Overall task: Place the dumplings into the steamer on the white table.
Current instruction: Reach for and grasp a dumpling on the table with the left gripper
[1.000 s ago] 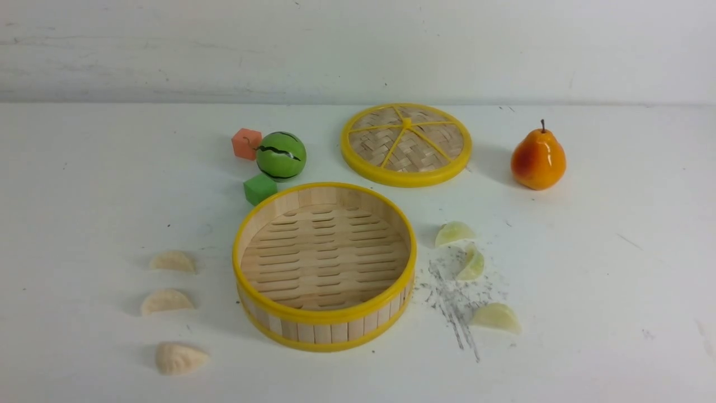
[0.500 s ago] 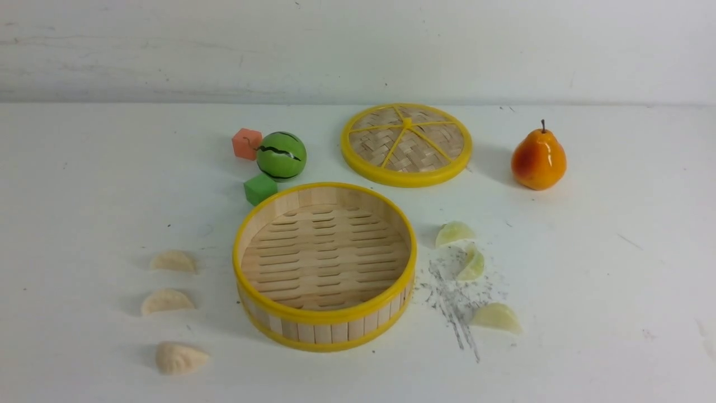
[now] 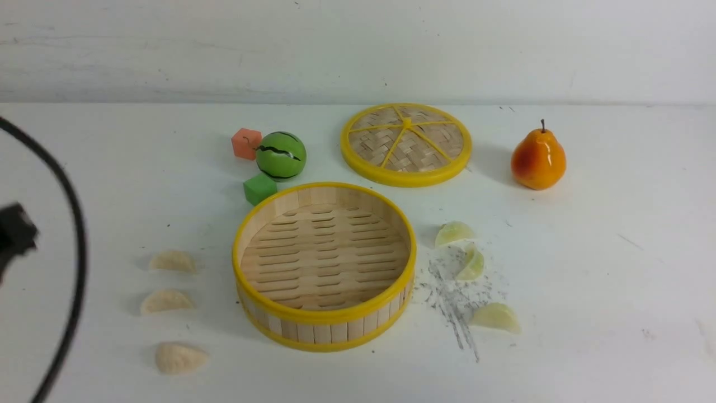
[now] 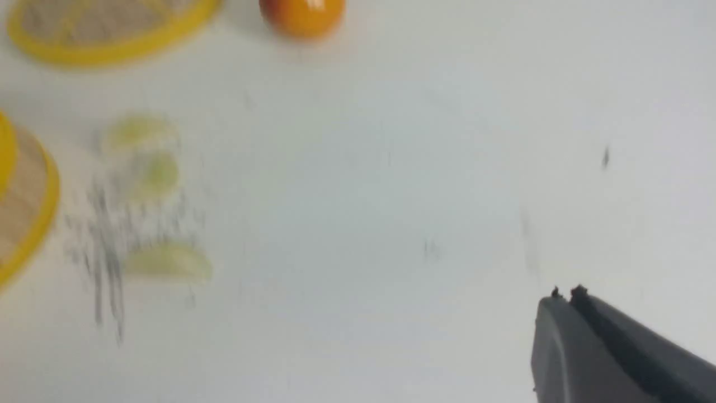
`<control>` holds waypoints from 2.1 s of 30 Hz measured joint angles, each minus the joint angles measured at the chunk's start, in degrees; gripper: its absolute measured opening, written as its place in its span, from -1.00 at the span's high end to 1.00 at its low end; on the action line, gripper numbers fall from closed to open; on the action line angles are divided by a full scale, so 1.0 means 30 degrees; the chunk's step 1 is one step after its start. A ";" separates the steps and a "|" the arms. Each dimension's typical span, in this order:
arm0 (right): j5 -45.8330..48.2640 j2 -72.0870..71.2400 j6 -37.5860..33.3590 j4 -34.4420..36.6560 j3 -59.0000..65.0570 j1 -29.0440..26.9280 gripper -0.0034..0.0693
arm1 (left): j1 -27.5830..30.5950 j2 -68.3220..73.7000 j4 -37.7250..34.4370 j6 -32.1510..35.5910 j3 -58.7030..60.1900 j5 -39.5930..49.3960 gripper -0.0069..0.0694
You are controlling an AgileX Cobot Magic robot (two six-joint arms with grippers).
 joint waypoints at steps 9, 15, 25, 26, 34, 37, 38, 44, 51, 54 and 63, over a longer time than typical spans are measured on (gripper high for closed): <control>0.1723 0.4444 -1.3466 1.2246 -0.0020 0.0000 0.92 | -0.1471 0.7061 -0.5253 0.6105 -0.2067 0.5555 0.86; 0.1801 0.6317 -1.9234 1.8148 -0.0135 0.0000 0.92 | -0.1480 0.9377 -0.7294 0.8168 -0.2257 0.5243 0.86; 0.2566 0.8338 -1.8960 1.6503 -0.0556 0.4142 0.91 | -0.1480 0.9879 -0.5890 0.4494 -0.3828 0.2050 0.85; 0.2581 0.8382 -1.8508 1.5853 -0.0641 0.4794 0.91 | -0.1480 1.0027 -0.5209 0.3805 -0.4191 0.1662 0.85; 0.2262 0.8475 -1.6264 1.2965 -0.0755 0.7359 0.91 | -0.1480 1.3875 0.3354 -0.4722 -0.7697 0.0926 0.56; 0.1829 0.8475 -1.5814 1.2612 -0.0755 0.7360 0.91 | -0.1480 1.6024 0.5696 -0.8020 -0.9201 0.1846 0.20; 0.1712 0.8475 -1.5627 1.2571 -0.0755 0.7360 0.91 | -0.1480 1.6722 0.6216 -0.9047 -0.9650 0.2018 0.05; 0.1548 0.8475 -1.5461 1.2692 -0.0757 0.7360 0.91 | -0.1480 1.9775 0.7592 -1.2909 -1.1124 0.1834 -0.52; 0.1566 0.8475 -1.5461 1.3210 -0.0757 0.7360 0.91 | -0.1480 2.2249 0.9031 -1.6319 -1.2109 0.1829 -0.66; 0.1566 0.8475 -1.5461 1.3651 -0.0757 0.7360 0.91 | -0.1480 2.2691 0.9113 -1.6579 -1.2234 0.1595 -0.60; 0.1525 0.8475 -1.5461 1.4101 -0.0911 0.7360 0.90 | -0.1495 2.3013 0.9350 -1.5562 -1.2278 0.1893 0.21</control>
